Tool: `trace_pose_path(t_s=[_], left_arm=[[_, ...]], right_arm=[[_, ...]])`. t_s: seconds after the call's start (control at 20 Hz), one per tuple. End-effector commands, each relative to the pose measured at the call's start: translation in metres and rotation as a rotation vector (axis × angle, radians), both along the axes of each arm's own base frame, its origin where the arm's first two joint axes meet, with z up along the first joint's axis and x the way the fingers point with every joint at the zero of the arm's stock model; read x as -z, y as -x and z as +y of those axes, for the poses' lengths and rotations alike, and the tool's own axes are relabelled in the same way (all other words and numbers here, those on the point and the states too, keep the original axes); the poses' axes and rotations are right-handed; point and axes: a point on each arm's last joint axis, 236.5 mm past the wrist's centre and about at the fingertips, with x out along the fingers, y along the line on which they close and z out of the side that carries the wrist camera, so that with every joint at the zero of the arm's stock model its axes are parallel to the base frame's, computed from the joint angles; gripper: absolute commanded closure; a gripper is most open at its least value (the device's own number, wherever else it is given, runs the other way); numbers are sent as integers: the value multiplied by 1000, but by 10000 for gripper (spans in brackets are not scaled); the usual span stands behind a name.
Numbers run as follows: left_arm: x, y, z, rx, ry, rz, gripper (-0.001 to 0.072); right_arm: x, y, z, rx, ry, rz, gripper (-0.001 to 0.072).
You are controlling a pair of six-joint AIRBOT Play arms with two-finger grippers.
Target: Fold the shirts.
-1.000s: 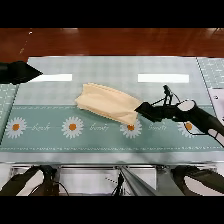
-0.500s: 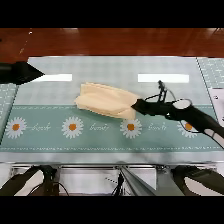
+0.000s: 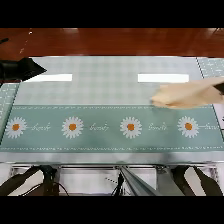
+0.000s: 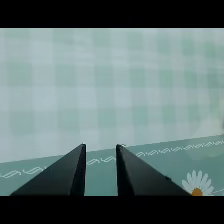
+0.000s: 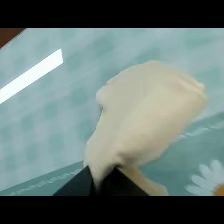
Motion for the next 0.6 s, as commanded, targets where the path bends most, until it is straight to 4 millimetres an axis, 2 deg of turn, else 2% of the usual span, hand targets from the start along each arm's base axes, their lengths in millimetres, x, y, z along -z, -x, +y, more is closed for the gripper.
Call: trace_pose_path(t_s=[0.0,0.15,0.3,0.55], left_arm=[[12,-11,4,-17,5,14,450],[20,-13,4,-4,-3,23,451],[22,-15,6,22,-28,7,451],[19,-24,11,-7,-35,-28,452]], right_arm=[[4,95,-60,261,25,236,684],[27,171,-84,420,36,503,684],[32,235,-100,613,59,707,684],[23,279,-101,763,100,799,683]])
